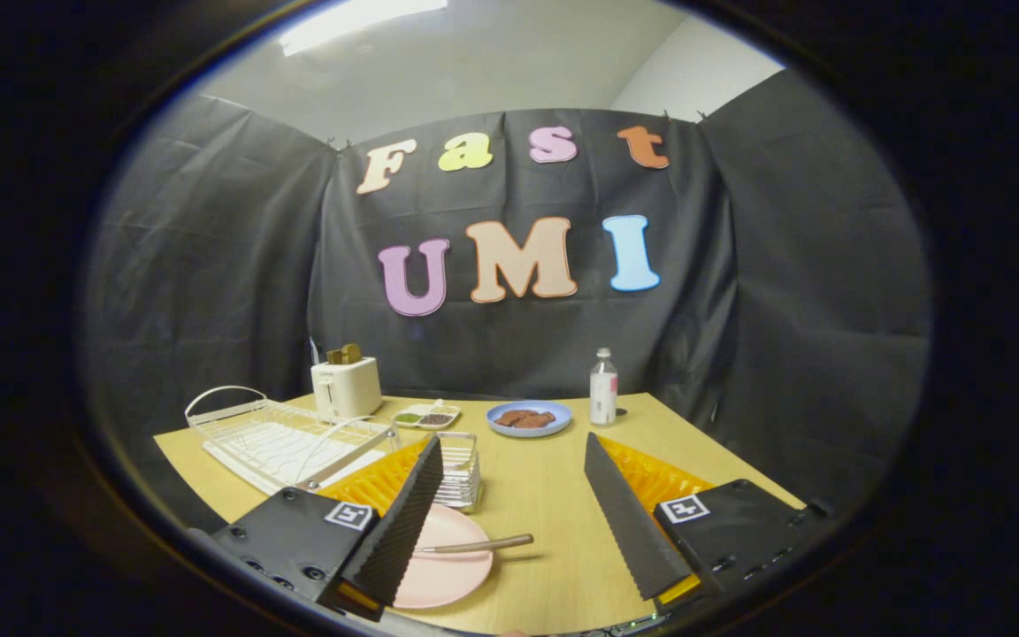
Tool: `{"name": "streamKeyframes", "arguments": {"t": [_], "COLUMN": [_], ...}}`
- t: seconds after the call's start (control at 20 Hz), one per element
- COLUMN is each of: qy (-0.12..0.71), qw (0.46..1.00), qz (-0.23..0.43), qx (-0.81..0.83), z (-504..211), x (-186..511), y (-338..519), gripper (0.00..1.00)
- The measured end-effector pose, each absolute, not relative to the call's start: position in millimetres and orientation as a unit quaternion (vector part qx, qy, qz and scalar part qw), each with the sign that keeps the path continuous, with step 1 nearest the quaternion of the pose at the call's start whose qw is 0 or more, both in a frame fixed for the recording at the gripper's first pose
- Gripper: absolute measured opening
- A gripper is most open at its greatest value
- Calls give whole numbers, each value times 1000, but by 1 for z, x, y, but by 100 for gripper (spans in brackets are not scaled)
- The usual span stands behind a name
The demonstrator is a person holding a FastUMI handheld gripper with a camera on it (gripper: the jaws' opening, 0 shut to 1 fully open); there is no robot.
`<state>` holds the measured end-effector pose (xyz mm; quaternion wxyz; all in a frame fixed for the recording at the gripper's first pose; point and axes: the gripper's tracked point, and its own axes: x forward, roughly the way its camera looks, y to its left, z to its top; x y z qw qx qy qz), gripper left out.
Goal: Take the plate from the dish rack, then take the spoon from the basket and place it into the plate.
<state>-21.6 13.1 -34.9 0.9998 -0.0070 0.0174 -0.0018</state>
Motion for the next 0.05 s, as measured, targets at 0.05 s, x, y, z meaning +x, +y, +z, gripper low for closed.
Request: {"name": "streamKeyframes", "arguments": {"t": [0.05], "qy": [16], "qw": [1000], "qz": [-1], "qx": [-7], "z": [-33], "x": [-22], "y": [13], "gripper": [100]}}
